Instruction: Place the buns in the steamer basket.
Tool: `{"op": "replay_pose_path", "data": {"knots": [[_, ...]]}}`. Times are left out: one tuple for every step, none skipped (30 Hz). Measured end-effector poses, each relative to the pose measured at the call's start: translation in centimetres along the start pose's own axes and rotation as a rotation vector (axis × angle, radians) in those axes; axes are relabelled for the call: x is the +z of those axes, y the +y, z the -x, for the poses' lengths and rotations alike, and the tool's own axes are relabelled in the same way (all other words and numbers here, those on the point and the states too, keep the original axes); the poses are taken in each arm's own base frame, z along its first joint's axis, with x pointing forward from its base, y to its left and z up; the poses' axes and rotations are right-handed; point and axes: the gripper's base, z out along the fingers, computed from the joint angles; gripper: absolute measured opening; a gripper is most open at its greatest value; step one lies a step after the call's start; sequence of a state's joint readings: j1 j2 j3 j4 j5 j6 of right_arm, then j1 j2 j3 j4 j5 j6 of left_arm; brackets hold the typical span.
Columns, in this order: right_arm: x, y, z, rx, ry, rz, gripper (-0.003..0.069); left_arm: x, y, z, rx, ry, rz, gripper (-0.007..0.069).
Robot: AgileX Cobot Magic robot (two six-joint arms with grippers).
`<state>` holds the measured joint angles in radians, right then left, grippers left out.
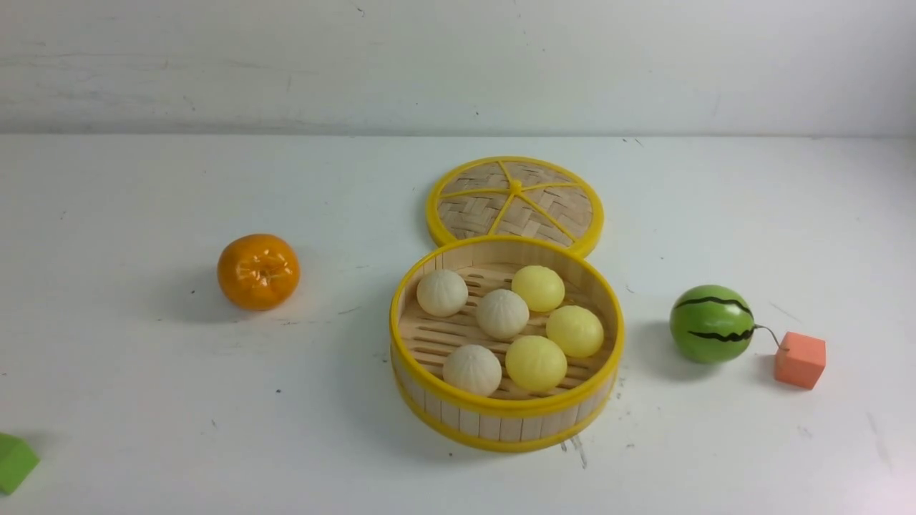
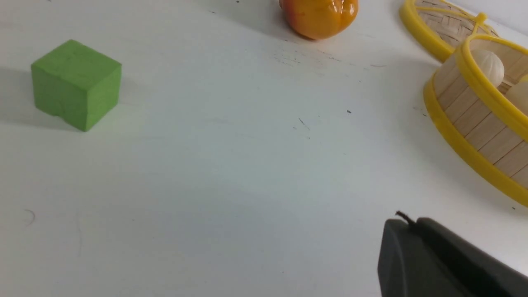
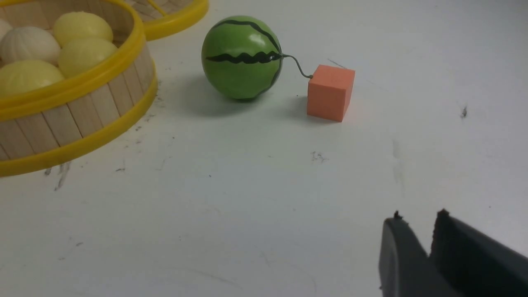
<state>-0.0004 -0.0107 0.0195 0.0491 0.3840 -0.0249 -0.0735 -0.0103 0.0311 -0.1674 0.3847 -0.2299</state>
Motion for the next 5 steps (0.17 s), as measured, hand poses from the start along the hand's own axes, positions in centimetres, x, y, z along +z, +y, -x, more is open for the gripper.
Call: {"op": "replay_pose_path", "data": {"knots": [[0.00, 0.00, 0.00, 0.000, 0.000, 0.000, 0.0127, 0.00, 0.00, 0.00, 0.000, 0.000, 0.000, 0.0017], [0.00, 0.00, 0.00, 0.000, 0.000, 0.000, 0.0128, 0.00, 0.00, 0.00, 0.000, 0.000, 0.000, 0.0017], [0.00, 0.00, 0.00, 0.000, 0.000, 0.000, 0.0130, 0.00, 0.00, 0.00, 0.000, 0.000, 0.000, 0.0018], [0.00, 0.00, 0.00, 0.000, 0.000, 0.000, 0.0131, 0.00, 0.00, 0.00, 0.000, 0.000, 0.000, 0.0018], [0.00, 0.00, 0.00, 0.000, 0.000, 0.000, 0.0132, 0.00, 0.00, 0.00, 0.000, 0.000, 0.000, 0.0018]]}}
